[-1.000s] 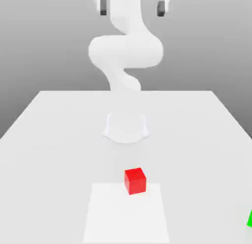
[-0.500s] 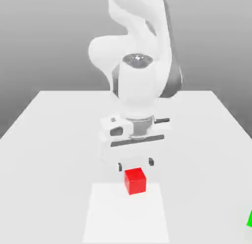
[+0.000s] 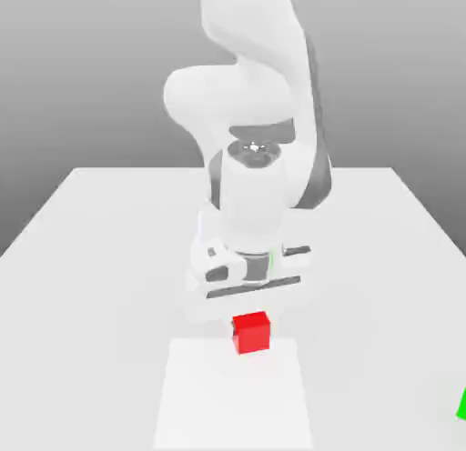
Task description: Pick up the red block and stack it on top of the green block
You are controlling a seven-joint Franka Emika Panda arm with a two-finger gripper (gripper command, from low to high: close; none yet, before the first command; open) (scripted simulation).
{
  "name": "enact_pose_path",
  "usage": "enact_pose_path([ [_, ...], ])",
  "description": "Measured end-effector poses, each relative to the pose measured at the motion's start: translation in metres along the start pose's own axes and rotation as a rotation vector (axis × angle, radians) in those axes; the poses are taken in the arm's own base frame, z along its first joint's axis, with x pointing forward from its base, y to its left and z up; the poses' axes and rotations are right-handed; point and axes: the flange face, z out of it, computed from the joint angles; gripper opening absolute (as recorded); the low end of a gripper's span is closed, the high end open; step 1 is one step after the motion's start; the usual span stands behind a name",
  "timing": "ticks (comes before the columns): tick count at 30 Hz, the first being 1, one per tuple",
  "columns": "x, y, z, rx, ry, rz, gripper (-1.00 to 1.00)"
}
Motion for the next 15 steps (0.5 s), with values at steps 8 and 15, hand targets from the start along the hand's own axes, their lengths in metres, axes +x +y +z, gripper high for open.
enact_pose_path([
  [8, 0.005, -0.041, -0.03, -0.035, -0.003, 0.03, -1.0],
  [15, 0.003, -0.122, -0.028, -0.075, -0.001, 0.084, -1.0],
])
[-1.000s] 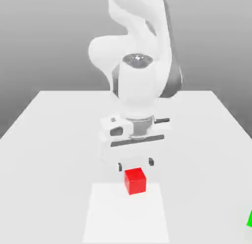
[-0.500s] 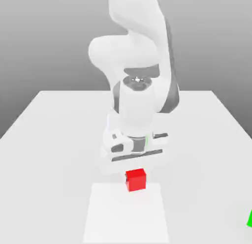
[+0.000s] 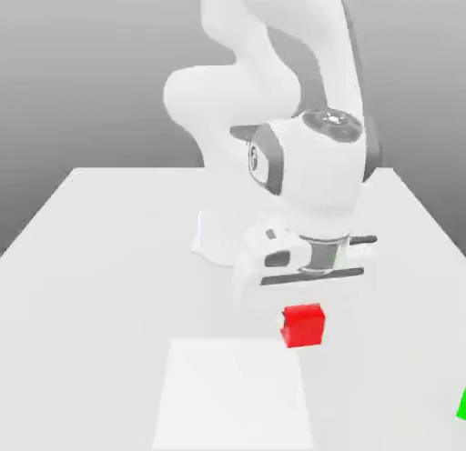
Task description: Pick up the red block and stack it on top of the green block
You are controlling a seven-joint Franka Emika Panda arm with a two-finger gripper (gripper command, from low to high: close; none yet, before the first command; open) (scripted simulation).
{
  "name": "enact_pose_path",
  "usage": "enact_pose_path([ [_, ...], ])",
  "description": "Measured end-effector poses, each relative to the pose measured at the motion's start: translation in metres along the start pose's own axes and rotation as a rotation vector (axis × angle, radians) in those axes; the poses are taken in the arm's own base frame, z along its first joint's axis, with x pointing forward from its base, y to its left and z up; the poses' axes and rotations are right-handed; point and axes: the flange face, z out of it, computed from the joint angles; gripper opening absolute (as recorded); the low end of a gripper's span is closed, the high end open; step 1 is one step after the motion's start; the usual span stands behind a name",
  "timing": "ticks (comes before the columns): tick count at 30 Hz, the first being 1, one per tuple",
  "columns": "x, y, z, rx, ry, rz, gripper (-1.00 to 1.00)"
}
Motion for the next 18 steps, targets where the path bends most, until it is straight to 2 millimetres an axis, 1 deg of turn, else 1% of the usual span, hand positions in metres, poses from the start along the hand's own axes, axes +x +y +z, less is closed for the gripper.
enact_pose_path([
  [5, -0.011, -0.054, -0.005, -0.008, 0.002, 0.065, -1.0],
  [10, -0.03, -0.108, -0.015, 0.004, 0.003, 0.132, -1.0],
  [14, -0.049, -0.15, -0.029, 0.029, -0.001, 0.195, -1.0],
  [18, -0.068, -0.189, -0.049, 0.066, -0.011, 0.27, -1.0],
])
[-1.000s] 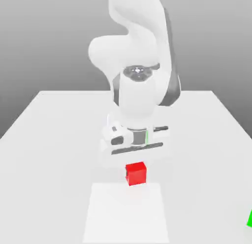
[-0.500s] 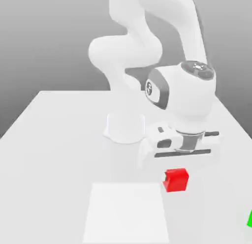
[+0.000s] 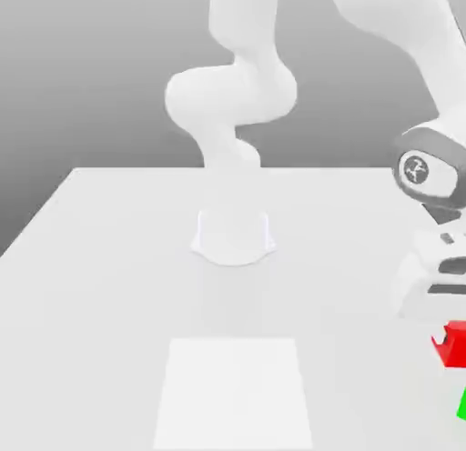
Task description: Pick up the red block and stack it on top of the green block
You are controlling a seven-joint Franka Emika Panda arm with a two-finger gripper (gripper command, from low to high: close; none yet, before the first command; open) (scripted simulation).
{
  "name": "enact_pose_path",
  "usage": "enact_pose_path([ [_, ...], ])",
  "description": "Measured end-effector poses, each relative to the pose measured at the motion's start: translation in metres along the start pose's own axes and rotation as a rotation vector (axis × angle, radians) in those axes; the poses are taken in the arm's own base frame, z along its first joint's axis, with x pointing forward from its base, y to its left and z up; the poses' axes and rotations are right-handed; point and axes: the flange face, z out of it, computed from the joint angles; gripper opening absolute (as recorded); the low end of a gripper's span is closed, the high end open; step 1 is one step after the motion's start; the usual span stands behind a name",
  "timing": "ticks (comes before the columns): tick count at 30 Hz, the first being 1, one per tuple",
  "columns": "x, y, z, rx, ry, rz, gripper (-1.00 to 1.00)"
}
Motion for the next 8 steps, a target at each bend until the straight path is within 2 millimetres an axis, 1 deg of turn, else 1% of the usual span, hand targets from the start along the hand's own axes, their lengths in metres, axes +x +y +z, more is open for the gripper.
enact_pose_path([
  [1, -0.003, -0.005, 0.005, 0.006, -0.002, 0.011, -1.0],
  [2, -0.005, -0.008, 0.016, 0.009, -0.004, 0.017, -1.0],
  [4, -0.007, -0.009, 0.046, 0.01, -0.004, 0.021, -1.0],
  [5, -0.007, -0.009, 0.055, 0.01, -0.004, 0.021, 1.0],
  [8, -0.007, -0.009, 0.055, 0.01, -0.004, 0.021, 1.0],
])
